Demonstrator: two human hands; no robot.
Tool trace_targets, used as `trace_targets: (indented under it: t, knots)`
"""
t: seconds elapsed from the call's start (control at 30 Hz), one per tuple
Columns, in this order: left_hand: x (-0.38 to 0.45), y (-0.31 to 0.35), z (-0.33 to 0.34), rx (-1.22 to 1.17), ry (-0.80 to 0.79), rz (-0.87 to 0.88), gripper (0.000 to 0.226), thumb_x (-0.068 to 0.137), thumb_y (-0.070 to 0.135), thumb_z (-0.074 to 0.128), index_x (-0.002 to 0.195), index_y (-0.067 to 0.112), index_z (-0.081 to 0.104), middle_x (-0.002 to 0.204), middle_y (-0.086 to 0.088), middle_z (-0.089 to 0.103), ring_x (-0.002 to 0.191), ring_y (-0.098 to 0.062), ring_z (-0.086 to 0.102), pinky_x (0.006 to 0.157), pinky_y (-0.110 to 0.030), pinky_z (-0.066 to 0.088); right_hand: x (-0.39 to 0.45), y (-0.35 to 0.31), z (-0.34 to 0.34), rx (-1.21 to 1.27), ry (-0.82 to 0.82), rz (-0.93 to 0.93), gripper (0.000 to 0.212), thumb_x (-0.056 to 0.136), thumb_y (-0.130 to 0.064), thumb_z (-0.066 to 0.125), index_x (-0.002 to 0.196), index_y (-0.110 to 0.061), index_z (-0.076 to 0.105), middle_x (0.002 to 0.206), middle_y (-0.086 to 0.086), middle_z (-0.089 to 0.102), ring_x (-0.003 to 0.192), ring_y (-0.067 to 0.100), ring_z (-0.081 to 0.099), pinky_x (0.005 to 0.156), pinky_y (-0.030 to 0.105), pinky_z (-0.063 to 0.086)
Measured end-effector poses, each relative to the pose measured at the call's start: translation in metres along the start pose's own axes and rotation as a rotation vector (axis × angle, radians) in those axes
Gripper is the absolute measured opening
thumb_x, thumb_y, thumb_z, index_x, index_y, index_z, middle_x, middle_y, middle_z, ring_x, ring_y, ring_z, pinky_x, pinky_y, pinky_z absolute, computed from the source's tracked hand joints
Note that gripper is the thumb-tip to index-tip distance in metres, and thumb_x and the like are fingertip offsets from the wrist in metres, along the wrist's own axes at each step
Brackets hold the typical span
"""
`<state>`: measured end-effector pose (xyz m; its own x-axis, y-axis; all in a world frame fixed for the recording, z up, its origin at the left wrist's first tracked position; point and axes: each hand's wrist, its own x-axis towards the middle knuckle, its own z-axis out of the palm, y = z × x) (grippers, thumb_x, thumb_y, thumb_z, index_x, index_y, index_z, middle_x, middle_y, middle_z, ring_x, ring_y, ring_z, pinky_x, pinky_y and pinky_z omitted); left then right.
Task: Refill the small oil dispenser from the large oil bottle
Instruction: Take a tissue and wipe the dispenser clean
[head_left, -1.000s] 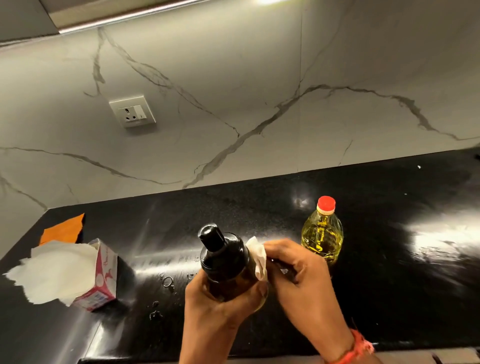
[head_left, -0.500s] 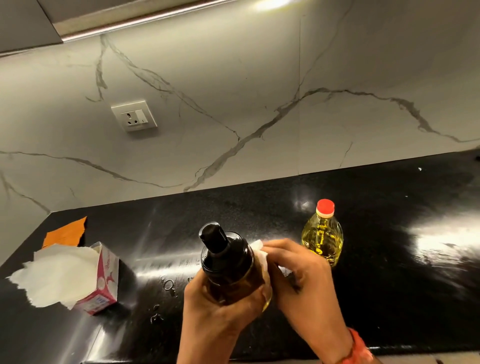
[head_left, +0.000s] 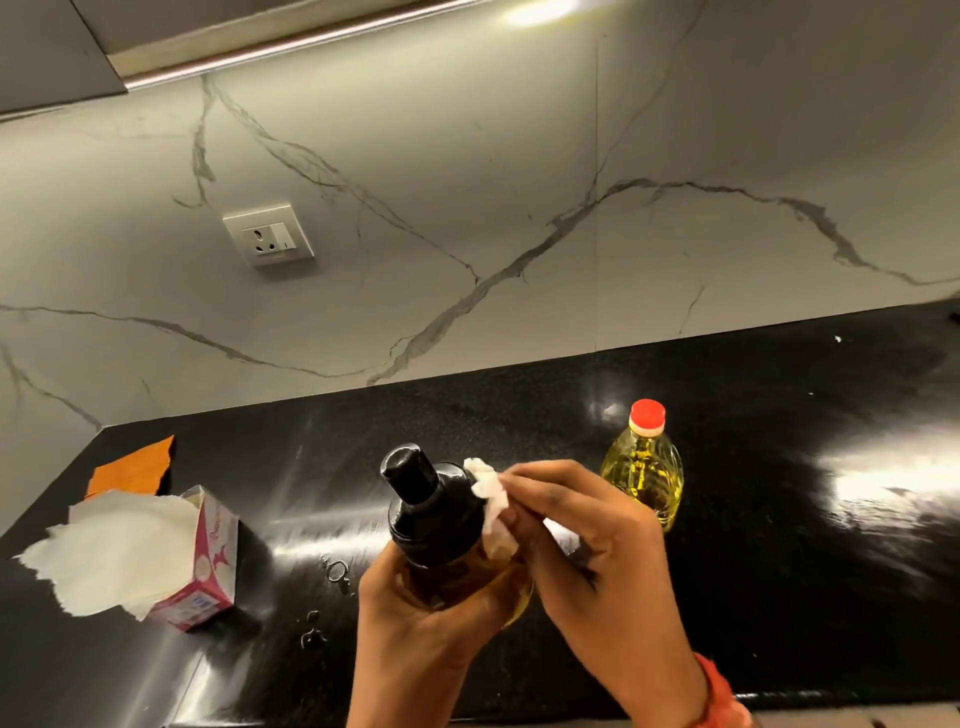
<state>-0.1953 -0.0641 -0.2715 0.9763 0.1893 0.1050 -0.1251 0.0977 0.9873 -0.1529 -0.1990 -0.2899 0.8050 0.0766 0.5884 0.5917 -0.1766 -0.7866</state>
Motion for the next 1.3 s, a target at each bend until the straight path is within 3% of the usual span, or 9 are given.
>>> trace_targets:
  t: [0.13,0.23,0.37,0.53,0.73,0.83,0.97,1.13,1.3]
  knots:
    - [0.003,0.011,-0.009,0.012,-0.039,0.053,0.058,0.035,0.022,0.097,0.090,0.023,0.082,0.088,-0.015,0.079,0.077,-0.028,0.078,0.065,-0.032,0.063,-0.013,0.021,-0.002,0.000,-0.065,0.110,0.020,0.088,-0.016,0.075,0.102,-0.030,0.079,0.098,-0.020,0.073,0.092,0.005,0.072,0.075,0.025,0.059]
    - [0.010,0.018,-0.013,0.081,-0.015,0.046,0.063,0.029,0.037,0.099,0.089,0.034,0.080,0.092,-0.008,0.080,0.080,-0.027,0.078,0.063,-0.031,0.063,-0.027,0.017,0.001,-0.053,-0.008,0.034,0.020,0.083,-0.015,0.078,0.099,-0.027,0.080,0.096,-0.019,0.072,0.089,0.002,0.072,0.072,0.018,0.056]
    - [0.012,0.019,-0.009,0.042,-0.031,0.041,0.072,0.023,0.052,0.101,0.090,0.032,0.081,0.091,-0.012,0.080,0.079,-0.026,0.078,0.061,-0.027,0.061,-0.012,0.002,0.006,-0.046,0.096,-0.020,0.019,0.087,-0.015,0.075,0.104,-0.019,0.080,0.101,-0.015,0.073,0.092,0.005,0.072,0.073,0.024,0.060]
    - [0.004,0.014,-0.002,0.017,-0.086,0.050,0.060,0.037,0.017,0.094,0.095,0.023,0.081,0.093,-0.019,0.079,0.080,-0.031,0.078,0.061,-0.031,0.061,0.014,0.003,0.002,0.050,0.022,0.035,0.021,0.090,-0.019,0.065,0.106,-0.024,0.078,0.103,-0.014,0.073,0.098,0.011,0.072,0.075,0.035,0.062]
    - [0.008,0.023,-0.001,-0.054,-0.054,0.060,0.056,0.033,0.017,0.090,0.088,0.019,0.081,0.088,-0.007,0.080,0.074,-0.019,0.078,0.058,-0.026,0.061,-0.009,0.009,0.001,0.001,0.022,0.054,0.039,0.086,-0.005,0.074,0.110,-0.035,0.073,0.106,-0.018,0.071,0.097,0.010,0.072,0.074,0.036,0.061]
    - [0.009,0.019,0.002,-0.022,0.054,0.050,0.080,0.020,0.032,0.099,0.095,0.014,0.076,0.086,-0.013,0.079,0.068,-0.019,0.077,0.053,-0.024,0.058,-0.014,0.002,0.005,0.013,-0.015,0.066,0.056,0.082,-0.008,0.074,0.125,-0.043,0.066,0.125,-0.021,0.065,0.117,0.007,0.066,0.088,0.031,0.060]
    - [0.007,0.018,0.008,-0.022,0.141,0.036,0.059,0.037,0.023,0.096,0.093,0.018,0.077,0.083,-0.014,0.078,0.058,-0.019,0.072,0.041,-0.023,0.052,-0.019,-0.007,0.004,0.137,-0.271,0.163,0.084,0.082,-0.007,0.082,0.145,-0.050,0.048,0.148,-0.024,0.052,0.138,0.000,0.049,0.112,0.030,0.046]
    - [0.004,0.026,0.011,0.041,0.061,0.103,0.089,0.021,0.059,0.097,0.099,0.023,0.076,0.094,-0.002,0.080,0.083,-0.016,0.078,0.062,-0.017,0.058,-0.017,-0.004,0.009,0.142,-0.171,0.203,0.081,0.077,-0.014,0.087,0.141,-0.048,0.052,0.132,-0.017,0.066,0.121,0.007,0.066,0.097,0.035,0.057]
    - [0.014,0.030,-0.003,0.047,-0.197,0.067,0.068,0.037,0.031,0.097,0.102,0.039,0.078,0.111,0.007,0.078,0.101,-0.011,0.075,0.077,-0.023,0.060,-0.014,-0.007,0.001,0.332,-0.257,0.301,0.088,0.070,-0.003,0.091,0.143,-0.038,0.056,0.125,-0.008,0.074,0.117,0.014,0.070,0.095,0.041,0.059]
